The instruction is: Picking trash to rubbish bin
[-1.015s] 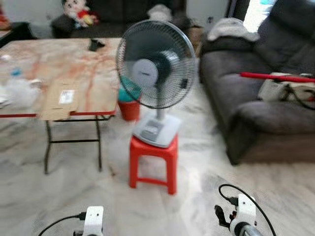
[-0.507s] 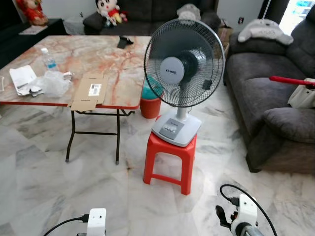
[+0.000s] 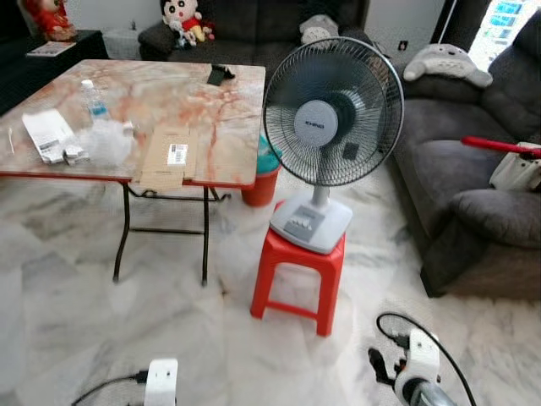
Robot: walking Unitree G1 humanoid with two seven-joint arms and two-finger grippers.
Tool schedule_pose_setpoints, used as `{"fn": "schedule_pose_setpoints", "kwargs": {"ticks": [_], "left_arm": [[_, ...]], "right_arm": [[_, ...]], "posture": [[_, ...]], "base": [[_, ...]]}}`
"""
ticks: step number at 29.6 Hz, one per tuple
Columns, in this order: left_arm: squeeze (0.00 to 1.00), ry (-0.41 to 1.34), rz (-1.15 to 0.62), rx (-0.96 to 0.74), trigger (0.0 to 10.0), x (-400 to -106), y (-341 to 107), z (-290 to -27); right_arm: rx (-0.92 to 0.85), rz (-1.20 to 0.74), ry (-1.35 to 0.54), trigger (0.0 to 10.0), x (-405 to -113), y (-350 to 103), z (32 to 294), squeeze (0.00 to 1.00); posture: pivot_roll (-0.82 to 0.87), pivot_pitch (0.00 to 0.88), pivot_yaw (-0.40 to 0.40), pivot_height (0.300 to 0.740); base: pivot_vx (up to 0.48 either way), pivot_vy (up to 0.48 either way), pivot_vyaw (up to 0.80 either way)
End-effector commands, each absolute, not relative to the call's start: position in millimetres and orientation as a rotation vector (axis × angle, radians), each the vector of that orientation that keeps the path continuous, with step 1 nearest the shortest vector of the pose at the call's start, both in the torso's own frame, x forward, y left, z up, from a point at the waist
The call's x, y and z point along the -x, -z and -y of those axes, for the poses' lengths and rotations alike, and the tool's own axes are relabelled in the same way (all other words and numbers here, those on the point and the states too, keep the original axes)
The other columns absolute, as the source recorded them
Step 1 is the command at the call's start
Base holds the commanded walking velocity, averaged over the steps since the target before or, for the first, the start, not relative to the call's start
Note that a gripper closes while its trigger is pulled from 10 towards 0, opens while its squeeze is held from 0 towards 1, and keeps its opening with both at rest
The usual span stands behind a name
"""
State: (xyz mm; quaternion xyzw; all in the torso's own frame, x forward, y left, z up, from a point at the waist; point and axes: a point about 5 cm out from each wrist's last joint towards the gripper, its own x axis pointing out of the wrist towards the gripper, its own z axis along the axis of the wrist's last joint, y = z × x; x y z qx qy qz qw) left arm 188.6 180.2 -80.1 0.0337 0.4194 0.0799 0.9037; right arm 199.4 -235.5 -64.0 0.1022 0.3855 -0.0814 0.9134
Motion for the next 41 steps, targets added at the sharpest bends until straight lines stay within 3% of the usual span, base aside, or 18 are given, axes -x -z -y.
{"fn": "schedule_pose_setpoints", "kwargs": {"ticks": [1,10,21,28,33,36,41], "left_arm": [[0.00,-0.180,-0.858,-0.074,10.0,-188.8,79.3,-184.4],[0.00,-0.206,-0.786,-0.078,10.0,-209.2,67.5,-186.2],[0.00,-0.134,-0.327,-0.142,10.0,-278.6,3.5,-166.4],[0.00,-0.110,-0.138,-0.122,10.0,-301.9,-30.6,-155.7],[0.00,-0.078,0.020,-0.117,10.0,-315.5,-61.2,-143.9],[0.00,-0.078,0.031,-0.114,10.0,-315.9,-63.7,-143.1],[0.00,-0.068,0.158,-0.142,10.0,-324.5,-94.0,-133.6]], "right_arm": [[-0.226,-0.769,0.166,10.0,-205.5,61.2,232.5,0.00],[-0.222,-0.624,0.146,10.0,-239.6,37.4,233.3,0.00],[-0.145,-0.241,-0.061,10.0,-312.4,-35.9,213.6,0.00],[-0.140,-0.099,-0.120,10.0,-332.5,-65.7,198.5,0.00],[-0.174,0.027,-0.215,10.0,-341.2,-87.7,172.9,0.00],[-0.177,0.034,-0.221,10.0,-341.4,-89.1,171.1,0.00],[-0.210,0.114,-0.307,10.0,-347.4,-110.0,141.2,0.00]], "posture": [[-0.10,0.000,-0.011,0.740],[-0.12,0.000,-0.003,0.740],[-0.11,0.012,-0.003,0.740],[-0.11,0.025,-0.003,0.740],[-0.11,0.020,0.000,0.740],[-0.11,0.020,0.000,0.740],[-0.09,0.000,-0.008,0.740]], "base": [[0.000,0.330,0.00],[0.000,0.315,0.00],[0.000,0.025,0.00],[0.000,0.000,0.00],[0.000,0.000,0.00],[0.000,0.000,0.00],[0.000,0.000,0.00]]}}
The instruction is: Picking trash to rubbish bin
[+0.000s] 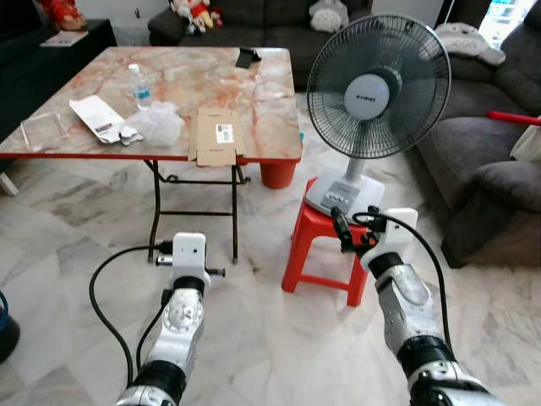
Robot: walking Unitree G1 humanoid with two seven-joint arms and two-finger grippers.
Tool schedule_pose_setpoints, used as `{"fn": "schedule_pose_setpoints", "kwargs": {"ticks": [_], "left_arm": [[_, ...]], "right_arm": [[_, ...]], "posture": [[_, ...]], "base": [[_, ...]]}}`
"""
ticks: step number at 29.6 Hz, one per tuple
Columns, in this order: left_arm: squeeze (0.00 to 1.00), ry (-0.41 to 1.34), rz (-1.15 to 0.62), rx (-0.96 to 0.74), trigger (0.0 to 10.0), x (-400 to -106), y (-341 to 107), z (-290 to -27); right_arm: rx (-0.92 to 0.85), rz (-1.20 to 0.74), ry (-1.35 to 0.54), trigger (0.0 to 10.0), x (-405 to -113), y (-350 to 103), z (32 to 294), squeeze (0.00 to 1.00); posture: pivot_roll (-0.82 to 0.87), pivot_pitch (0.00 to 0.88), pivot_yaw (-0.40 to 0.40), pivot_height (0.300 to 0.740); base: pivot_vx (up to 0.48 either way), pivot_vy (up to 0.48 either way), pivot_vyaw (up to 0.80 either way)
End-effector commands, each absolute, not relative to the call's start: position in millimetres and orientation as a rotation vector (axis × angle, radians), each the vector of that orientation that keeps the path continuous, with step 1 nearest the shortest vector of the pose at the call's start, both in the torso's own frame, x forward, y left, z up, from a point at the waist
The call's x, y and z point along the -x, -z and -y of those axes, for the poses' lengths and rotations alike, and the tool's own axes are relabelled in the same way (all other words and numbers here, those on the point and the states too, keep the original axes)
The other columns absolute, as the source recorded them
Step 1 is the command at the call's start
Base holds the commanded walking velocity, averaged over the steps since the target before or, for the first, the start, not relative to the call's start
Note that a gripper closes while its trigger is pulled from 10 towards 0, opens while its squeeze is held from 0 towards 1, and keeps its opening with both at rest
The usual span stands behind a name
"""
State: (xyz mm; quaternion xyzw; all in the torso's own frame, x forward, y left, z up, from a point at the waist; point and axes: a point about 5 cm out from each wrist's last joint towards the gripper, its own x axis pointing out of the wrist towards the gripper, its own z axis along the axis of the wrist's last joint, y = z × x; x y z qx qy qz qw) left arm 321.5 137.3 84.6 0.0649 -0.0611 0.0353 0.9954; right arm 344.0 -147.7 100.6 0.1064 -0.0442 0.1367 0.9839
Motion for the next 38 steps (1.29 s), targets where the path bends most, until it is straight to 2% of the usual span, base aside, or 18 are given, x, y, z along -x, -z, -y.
{"fn": "schedule_pose_setpoints", "kwargs": {"ticks": [1,5,10,17,18,19,38], "left_arm": [[0.00,-0.072,0.185,-0.132,10.0,-325.7,-100.0,-132.6],[0.00,-0.075,0.210,-0.126,10.0,-327.2,-105.6,-130.5],[0.00,-0.083,0.213,-0.110,10.0,-328.4,-110.5,-125.0],[0.00,-0.076,0.187,-0.098,10.0,-329.5,-112.8,-120.8],[0.61,-0.048,0.196,-0.103,10.0,-330.5,-115.0,-117.4],[1.00,-0.045,0.205,-0.116,10.0,-330.8,-116.6,-116.7],[1.00,-0.055,0.223,-0.079,10.0,-338.1,-133.5,-111.4]], "right_arm": [[-0.212,0.133,-0.334,10.0,-348.1,-115.2,133.7,0.00],[-0.202,0.159,-0.362,10.0,-349.1,-121.4,126.1,0.00],[-0.211,0.183,-0.378,10.0,-351.2,-131.3,121.0,0.00],[-0.250,0.165,-0.419,10.0,-349.7,-132.7,111.2,0.00],[-0.263,0.174,-0.420,10.0,-350.5,-135.2,110.3,0.16],[-0.276,0.175,-0.413,10.0,-351.0,-135.9,110.4,1.00],[-0.272,0.154,-0.388,10.0,-356.8,-139.8,111.4,1.00]], "posture": [[-0.09,0.000,-0.011,0.740],[-0.10,0.000,-0.009,0.740],[-0.09,0.000,-0.022,0.740],[-0.08,0.000,-0.027,0.740],[-0.07,0.000,-0.030,0.740],[-0.07,0.000,-0.030,0.740],[-0.08,0.000,-0.025,0.740]], "base": [[0.000,0.000,0.00],[0.000,0.000,0.00],[0.000,0.000,0.75],[0.000,0.000,0.00],[0.000,0.000,0.00],[0.000,0.000,0.00],[0.000,0.000,0.00]]}}
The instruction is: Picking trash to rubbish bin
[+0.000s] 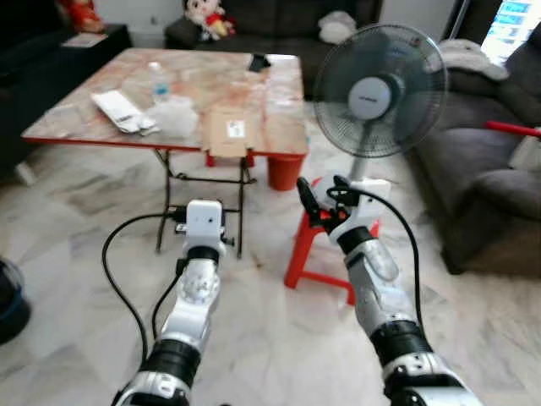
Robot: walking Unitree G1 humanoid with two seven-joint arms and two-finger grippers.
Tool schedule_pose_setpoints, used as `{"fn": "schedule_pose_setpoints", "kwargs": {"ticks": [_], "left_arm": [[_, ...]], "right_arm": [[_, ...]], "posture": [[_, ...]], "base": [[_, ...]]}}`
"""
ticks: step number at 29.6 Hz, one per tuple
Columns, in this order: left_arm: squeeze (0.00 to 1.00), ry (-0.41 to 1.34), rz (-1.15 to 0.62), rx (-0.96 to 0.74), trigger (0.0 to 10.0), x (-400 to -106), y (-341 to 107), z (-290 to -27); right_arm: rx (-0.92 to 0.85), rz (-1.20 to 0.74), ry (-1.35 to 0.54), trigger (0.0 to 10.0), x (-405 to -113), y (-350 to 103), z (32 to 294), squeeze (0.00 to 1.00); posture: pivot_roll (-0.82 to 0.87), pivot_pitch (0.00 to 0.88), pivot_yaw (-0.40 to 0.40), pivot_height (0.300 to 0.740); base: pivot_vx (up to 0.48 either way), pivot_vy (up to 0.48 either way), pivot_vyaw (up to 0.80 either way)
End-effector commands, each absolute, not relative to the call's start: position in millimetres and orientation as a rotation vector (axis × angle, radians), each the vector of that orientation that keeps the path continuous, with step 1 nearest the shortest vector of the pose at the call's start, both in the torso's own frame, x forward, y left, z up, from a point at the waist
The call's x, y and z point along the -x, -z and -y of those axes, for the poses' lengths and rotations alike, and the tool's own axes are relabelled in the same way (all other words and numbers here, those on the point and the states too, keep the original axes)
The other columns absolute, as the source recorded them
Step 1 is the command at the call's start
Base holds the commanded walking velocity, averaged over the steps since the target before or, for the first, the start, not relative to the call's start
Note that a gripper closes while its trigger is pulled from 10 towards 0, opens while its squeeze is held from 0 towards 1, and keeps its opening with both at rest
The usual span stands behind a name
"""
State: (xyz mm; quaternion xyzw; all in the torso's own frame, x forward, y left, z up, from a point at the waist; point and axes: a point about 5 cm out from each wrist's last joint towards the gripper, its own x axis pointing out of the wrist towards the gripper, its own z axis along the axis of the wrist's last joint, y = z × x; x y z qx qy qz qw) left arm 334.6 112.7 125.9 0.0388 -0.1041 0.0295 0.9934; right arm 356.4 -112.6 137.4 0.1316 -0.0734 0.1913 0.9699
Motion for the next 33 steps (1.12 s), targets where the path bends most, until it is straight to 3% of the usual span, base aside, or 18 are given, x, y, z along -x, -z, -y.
{"fn": "schedule_pose_setpoints", "kwargs": {"ticks": [1,33], "left_arm": [[1.00,-0.055,0.221,-0.071,10.0,-337.6,-134.3,-110.3],[1.00,-0.064,0.225,-0.048,10.0,-331.7,-143.2,-111.3]], "right_arm": [[-0.272,0.155,-0.388,10.0,-356.8,-140.4,111.5,1.00],[-0.256,0.142,-0.400,10.0,-354.1,-141.6,109.1,1.00]], "posture": [[-0.08,0.000,-0.026,0.740],[-0.09,0.054,-0.045,0.740]], "base": [[0.000,0.000,0.00],[0.000,0.000,0.00]]}}
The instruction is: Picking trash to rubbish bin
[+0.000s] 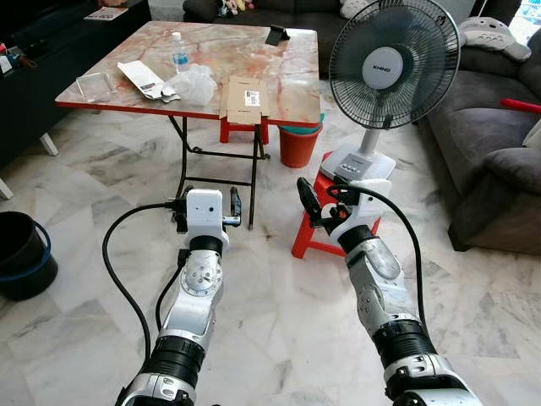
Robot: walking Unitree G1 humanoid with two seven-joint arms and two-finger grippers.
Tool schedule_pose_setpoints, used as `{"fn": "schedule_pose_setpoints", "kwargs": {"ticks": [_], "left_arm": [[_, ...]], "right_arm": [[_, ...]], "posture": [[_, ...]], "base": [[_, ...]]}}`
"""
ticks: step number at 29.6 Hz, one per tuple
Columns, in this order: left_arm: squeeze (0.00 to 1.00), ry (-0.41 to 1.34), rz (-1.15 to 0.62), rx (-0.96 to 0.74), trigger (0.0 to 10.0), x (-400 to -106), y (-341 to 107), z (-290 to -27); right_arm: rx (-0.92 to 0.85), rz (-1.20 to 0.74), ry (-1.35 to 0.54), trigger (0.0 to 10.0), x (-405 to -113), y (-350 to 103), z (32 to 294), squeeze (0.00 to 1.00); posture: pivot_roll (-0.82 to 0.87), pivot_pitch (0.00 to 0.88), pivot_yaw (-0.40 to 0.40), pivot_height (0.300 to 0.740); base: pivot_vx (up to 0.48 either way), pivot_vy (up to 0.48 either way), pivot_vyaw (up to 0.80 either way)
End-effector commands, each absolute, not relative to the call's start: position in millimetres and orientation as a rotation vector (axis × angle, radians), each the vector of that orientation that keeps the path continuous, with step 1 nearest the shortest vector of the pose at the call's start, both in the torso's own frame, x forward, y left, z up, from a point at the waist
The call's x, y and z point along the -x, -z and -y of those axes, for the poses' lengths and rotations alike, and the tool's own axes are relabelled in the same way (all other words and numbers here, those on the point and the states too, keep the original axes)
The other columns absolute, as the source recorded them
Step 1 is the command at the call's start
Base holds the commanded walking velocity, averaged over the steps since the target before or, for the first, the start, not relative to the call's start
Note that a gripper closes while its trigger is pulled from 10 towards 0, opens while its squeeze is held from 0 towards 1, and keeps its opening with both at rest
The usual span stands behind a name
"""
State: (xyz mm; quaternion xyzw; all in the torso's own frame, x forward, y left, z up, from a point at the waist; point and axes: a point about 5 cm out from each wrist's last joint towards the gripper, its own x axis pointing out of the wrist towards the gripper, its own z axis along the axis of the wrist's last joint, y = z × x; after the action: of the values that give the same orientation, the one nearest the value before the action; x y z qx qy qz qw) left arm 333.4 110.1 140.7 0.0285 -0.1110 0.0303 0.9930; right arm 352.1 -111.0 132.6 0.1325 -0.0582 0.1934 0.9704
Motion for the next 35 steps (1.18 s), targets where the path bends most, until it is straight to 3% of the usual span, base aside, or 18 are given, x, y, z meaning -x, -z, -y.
{"fn": "schedule_pose_setpoints", "kwargs": {"ticks": [1,5,6,7,8,9,17,25,35], "left_arm": [[1.00,-0.064,0.225,-0.048,10.0,-331.4,-143.3,-111.6],[1.00,-0.094,0.220,-0.062,10.0,-329.9,-142.7,-114.1],[0.56,-0.108,0.214,-0.057,10.0,-330.0,-142.0,-115.3],[0.56,-0.116,0.208,-0.051,10.0,-330.1,-141.2,-116.3],[0.00,-0.123,0.203,-0.067,10.0,-330.2,-140.2,-117.4],[0.00,-0.127,0.194,-0.078,10.0,-330.3,-138.5,-118.1],[0.00,-0.091,0.183,-0.054,10.0,-330.7,-141.6,-116.0],[0.00,-0.108,0.181,-0.067,10.0,-331.0,-142.4,-115.6],[0.00,-0.120,0.189,-0.072,10.0,-331.2,-146.7,-120.4]], "right_arm": [[-0.255,0.141,-0.400,10.0,-354.1,-141.5,109.0,1.00],[-0.235,0.138,-0.401,10.0,-353.8,-140.2,108.9,1.00],[-0.230,0.137,-0.399,10.0,-354.0,-140.1,109.0,1.00],[-0.228,0.134,-0.398,10.0,-354.3,-140.0,108.9,1.00],[-0.224,0.128,-0.401,10.0,-354.6,-139.6,108.6,0.14],[-0.217,0.126,-0.404,10.0,-354.8,-139.5,108.4,0.00],[-0.218,0.130,-0.410,10.0,-355.7,-141.2,104.6,0.00],[-0.203,0.148,-0.425,10.0,-358.0,-146.9,102.0,0.00],[-0.205,0.142,-0.430,10.0,-356.4,-146.1,101.3,0.00]], "posture": [[-0.09,0.054,-0.045,0.740],[-0.08,0.044,-0.044,0.740],[-0.08,0.044,-0.044,0.740],[-0.08,0.040,-0.041,0.740],[-0.08,0.038,-0.041,0.740],[-0.08,0.035,-0.040,0.740],[-0.06,0.019,-0.034,0.740],[-0.06,0.002,-0.046,0.740],[-0.07,0.025,-0.049,0.740]], "base": [[0.000,0.000,0.00],[0.000,0.000,0.00],[0.000,0.000,0.00],[0.000,0.000,0.00],[0.000,0.000,0.00],[0.000,0.000,0.00],[0.000,0.000,0.00],[0.347,0.000,0.56],[0.348,0.000,0.00]]}}
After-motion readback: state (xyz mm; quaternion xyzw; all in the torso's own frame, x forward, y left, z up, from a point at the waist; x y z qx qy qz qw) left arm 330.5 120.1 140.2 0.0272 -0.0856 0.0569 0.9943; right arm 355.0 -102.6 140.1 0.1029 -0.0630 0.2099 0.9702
